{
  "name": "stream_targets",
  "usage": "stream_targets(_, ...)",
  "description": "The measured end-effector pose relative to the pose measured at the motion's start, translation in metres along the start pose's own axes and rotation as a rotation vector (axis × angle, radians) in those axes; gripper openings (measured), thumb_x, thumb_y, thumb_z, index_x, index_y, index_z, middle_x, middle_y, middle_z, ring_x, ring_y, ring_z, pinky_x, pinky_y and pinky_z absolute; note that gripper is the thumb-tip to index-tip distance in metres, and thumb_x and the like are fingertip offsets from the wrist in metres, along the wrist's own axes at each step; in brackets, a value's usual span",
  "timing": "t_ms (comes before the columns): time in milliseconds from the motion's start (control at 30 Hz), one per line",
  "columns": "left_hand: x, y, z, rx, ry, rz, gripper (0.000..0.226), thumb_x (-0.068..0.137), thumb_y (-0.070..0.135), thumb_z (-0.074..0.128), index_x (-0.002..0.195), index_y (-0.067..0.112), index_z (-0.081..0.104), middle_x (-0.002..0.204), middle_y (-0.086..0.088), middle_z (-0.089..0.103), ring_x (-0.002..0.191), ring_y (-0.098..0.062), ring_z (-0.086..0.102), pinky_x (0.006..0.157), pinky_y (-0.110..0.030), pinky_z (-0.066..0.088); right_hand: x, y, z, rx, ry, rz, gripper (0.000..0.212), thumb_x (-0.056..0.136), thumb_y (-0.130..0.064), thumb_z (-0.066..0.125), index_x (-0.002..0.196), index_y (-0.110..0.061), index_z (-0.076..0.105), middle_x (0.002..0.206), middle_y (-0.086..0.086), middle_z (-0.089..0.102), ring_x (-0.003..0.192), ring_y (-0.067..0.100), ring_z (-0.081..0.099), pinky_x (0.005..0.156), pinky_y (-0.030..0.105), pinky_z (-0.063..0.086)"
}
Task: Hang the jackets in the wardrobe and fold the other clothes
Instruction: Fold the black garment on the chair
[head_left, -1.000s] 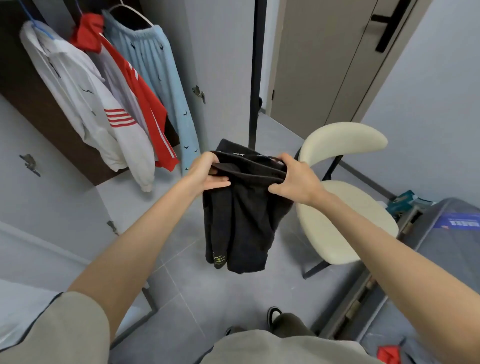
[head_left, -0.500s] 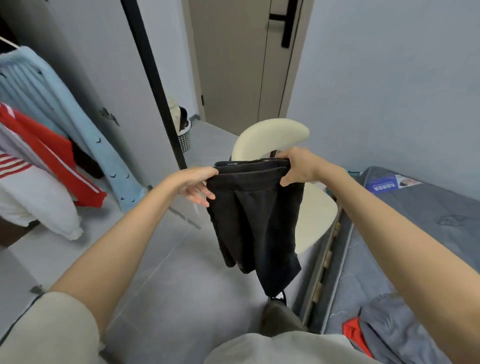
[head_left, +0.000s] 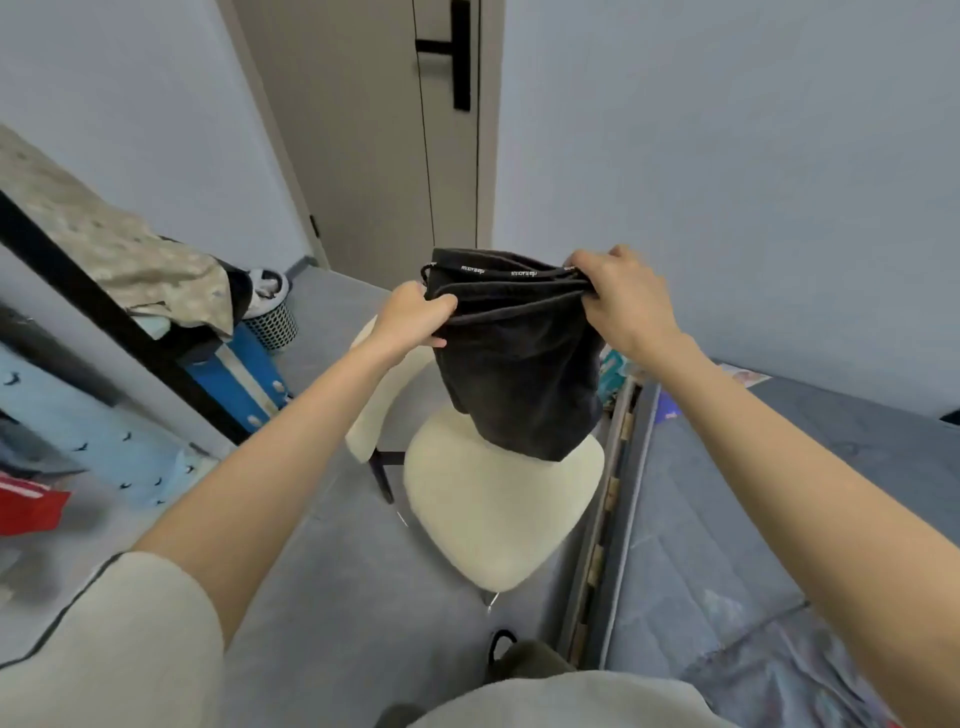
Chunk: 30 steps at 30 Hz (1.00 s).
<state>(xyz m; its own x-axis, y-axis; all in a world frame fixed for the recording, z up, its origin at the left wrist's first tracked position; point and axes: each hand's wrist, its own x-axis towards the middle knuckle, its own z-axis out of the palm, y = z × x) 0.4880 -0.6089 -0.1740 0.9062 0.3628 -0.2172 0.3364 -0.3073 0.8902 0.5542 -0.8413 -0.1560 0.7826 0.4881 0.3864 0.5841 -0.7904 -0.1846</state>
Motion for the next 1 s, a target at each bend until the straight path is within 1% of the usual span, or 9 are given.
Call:
stream_targets(167,0.024,-0.033,0.046,0.045,-0.027,-0.051,0.024,0.083,0.012,0.055,0.102,-0.002,0.060,0.097,-0.015,0.069,0.082,-0.026,0.070,0.078,-0.041,0.059,-0.026,0.038,0.034,-0.017,-0.106,0.060,0.041,0.076,-0.002,0.054,0.112,-0.021,0.060,0.092,0.006,0.066,0.099,0.031,0.051,0.060,0.032,0.033)
stream_targets(300,0.029,-0.084,0.080,0.058,-0.147,-0.171,0.008,0.088,0.002,0.049,0.091,0.007,0.055,0.097,-0.014,0.063,0.075,-0.020,0.065,0.064,-0.026,0.059,-0.069,0.050,0.081,-0.006,-0.338,0.125,0.048,0.079,0.000,0.053,0.122,-0.022,0.057,0.108,0.004,0.066,0.103,0.030,0.051,0.070,0.035,0.039)
stream_targets(400,0.020,-0.133,0.103,0.072,-0.220,-0.336,0.013,0.089,-0.003,0.047,0.088,0.010,0.050,0.097,-0.011,0.058,0.081,-0.022,0.063,0.072,-0.031,0.059,-0.108,0.050,0.120,0.054,-0.533,0.177,0.053,0.085,0.004,0.045,0.129,-0.025,0.051,0.118,0.002,0.062,0.109,0.027,0.047,0.074,0.035,0.040)
stream_targets(433,0.014,-0.150,0.107,0.095,-0.238,-0.393,0.012,0.088,-0.002,0.047,0.090,0.010,0.047,0.097,-0.009,0.056,0.083,-0.023,0.062,0.070,-0.030,0.058,-0.120,0.049,0.132,0.074,-0.601,0.195,0.054,0.086,0.004,0.043,0.131,-0.026,0.050,0.120,0.003,0.061,0.111,0.027,0.047,0.075,0.035,0.040)
stream_targets(533,-0.009,-0.197,0.116,0.226,-0.346,-0.492,0.012,0.088,-0.001,0.049,0.094,0.008,0.045,0.086,-0.005,0.054,0.073,-0.016,0.058,0.050,-0.016,0.047,-0.159,0.042,0.160,0.165,-0.806,0.293,0.052,0.088,-0.002,0.042,0.131,-0.029,0.050,0.118,0.010,0.057,0.112,0.031,0.050,0.083,0.037,0.046)
stream_targets(633,-0.031,-0.239,0.118,0.332,-0.457,-0.521,0.017,0.086,-0.002,0.050,0.076,0.012,0.045,0.071,0.000,0.050,0.061,-0.009,0.049,0.044,-0.011,0.038,-0.197,0.032,0.181,0.249,-0.965,0.367,0.048,0.089,-0.005,0.043,0.129,-0.031,0.050,0.117,0.010,0.057,0.111,0.029,0.050,0.086,0.037,0.045)
stream_targets(733,-0.046,-0.275,0.116,0.357,-0.539,-0.633,0.014,0.088,0.005,0.050,0.081,0.017,0.047,0.078,-0.002,0.055,0.062,-0.012,0.055,0.053,-0.021,0.044,-0.223,0.021,0.202,0.329,-1.071,0.446,0.044,0.089,-0.006,0.044,0.124,-0.031,0.054,0.116,0.006,0.060,0.109,0.028,0.053,0.087,0.037,0.047)
stream_targets(867,-0.045,-0.304,0.112,0.405,-0.616,-0.720,0.004,0.092,0.021,0.048,0.095,0.020,0.045,0.101,-0.002,0.056,0.080,-0.019,0.062,0.064,-0.024,0.044,-0.236,0.011,0.229,0.397,-1.167,0.543,0.047,0.084,0.000,0.046,0.120,-0.028,0.059,0.115,0.004,0.063,0.112,0.027,0.055,0.092,0.039,0.048)
stream_targets(1000,-0.023,-0.317,0.119,0.300,-0.619,-0.856,0.029,0.095,0.025,0.041,0.122,0.016,0.043,0.122,-0.005,0.053,0.087,-0.022,0.063,0.079,-0.029,0.046,-0.225,0.023,0.261,0.445,-1.112,0.677,0.048,0.080,-0.001,0.050,0.117,-0.029,0.062,0.115,0.003,0.063,0.110,0.026,0.058,0.092,0.039,0.050)
